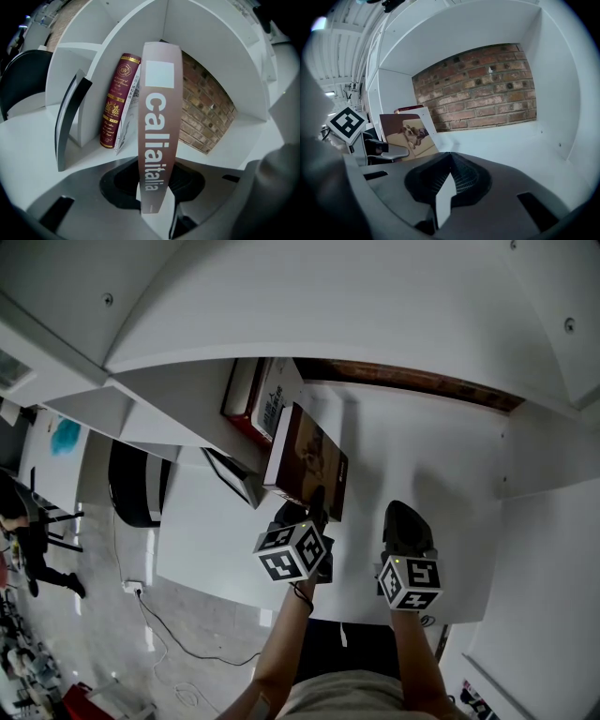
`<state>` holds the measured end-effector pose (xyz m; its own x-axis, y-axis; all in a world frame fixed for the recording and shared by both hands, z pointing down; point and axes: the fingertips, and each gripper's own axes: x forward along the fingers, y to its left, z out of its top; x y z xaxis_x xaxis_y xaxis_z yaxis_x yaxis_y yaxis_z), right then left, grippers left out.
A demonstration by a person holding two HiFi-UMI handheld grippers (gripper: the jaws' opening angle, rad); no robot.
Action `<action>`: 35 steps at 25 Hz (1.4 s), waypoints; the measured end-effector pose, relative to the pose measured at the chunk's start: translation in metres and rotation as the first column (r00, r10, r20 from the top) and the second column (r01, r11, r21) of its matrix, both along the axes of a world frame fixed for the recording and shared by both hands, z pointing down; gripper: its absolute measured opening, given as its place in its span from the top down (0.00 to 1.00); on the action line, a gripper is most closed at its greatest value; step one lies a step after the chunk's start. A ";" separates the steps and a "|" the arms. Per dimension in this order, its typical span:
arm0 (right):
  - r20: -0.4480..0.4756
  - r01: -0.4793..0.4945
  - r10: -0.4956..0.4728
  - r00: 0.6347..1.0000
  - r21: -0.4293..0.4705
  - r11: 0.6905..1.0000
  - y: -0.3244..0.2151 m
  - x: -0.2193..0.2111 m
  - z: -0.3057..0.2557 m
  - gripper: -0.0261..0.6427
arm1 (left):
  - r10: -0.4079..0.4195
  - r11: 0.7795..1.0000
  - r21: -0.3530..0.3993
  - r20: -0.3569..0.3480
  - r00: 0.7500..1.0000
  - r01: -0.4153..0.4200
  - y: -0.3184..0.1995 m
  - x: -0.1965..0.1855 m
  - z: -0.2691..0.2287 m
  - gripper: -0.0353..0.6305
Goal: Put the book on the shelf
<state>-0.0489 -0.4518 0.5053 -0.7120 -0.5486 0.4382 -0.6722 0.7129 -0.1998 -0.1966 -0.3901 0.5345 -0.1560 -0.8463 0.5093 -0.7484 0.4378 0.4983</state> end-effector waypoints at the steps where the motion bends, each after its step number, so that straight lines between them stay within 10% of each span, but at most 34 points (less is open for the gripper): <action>1: 0.000 0.001 -0.001 1.000 -0.001 1.000 0.000 -0.001 0.001 0.94 | -0.003 1.000 0.003 0.001 1.000 0.003 -0.001 -0.001 0.001 0.72; 35: -0.017 -0.013 0.013 1.000 0.007 1.000 -0.015 0.009 0.006 0.94 | -0.042 0.999 -0.010 -0.005 0.999 0.042 -0.016 -0.022 0.033 0.72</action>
<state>-0.0402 -0.4664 0.5113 -0.6975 -0.5610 0.4459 -0.6846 0.7055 -0.1832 -0.2181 -0.4065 0.5677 -0.1885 -0.8341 0.5183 -0.7263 0.4737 0.4981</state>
